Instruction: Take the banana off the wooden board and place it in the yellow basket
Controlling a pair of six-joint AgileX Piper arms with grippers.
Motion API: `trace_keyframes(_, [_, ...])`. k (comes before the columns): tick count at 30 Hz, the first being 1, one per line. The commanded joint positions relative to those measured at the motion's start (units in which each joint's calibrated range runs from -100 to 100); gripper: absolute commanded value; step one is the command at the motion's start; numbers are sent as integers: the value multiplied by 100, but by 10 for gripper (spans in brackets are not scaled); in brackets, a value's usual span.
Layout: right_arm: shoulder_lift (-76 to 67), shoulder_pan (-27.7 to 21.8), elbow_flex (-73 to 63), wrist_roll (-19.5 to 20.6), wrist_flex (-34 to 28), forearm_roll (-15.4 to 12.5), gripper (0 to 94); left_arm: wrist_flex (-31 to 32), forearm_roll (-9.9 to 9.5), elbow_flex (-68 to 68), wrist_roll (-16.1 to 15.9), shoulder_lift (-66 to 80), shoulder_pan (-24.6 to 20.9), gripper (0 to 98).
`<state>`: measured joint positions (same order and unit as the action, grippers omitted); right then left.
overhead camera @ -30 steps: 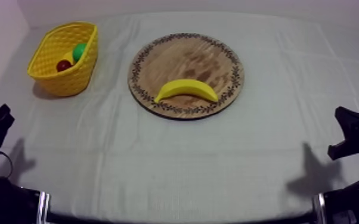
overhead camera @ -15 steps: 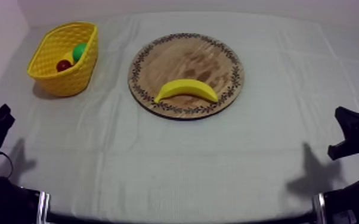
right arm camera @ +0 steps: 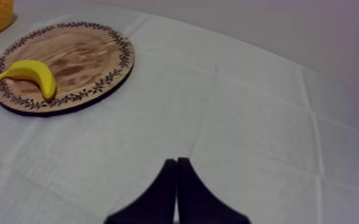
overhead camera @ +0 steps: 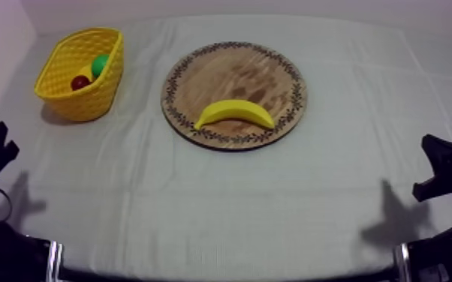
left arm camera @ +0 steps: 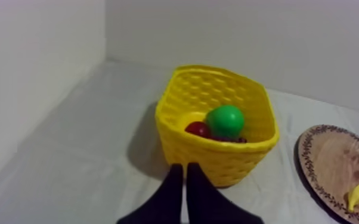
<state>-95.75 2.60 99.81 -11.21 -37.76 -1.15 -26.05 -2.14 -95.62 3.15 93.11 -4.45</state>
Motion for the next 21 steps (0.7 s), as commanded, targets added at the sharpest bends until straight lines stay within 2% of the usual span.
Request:
trace_keyframes(1, [0, 0, -3, -2, 2, 0, 3, -46, -2, 626, -61, -629, 11, 0])
trace_keyframes(4, [0, 0, -3, -1, 2, 0, 3, -535, 8, 1719, -143, -1434, 95, 0])
trace_keyframes(10, [0, 0, -3, -1, 2, 0, 3, -1981, -18, 4374, -204, -3133, 418, 0])
trace_keyframes(21, [0, 0, -3, 0, 2, 0, 3, -4494, -181, 9004, 141, -5838, 1146, 0])
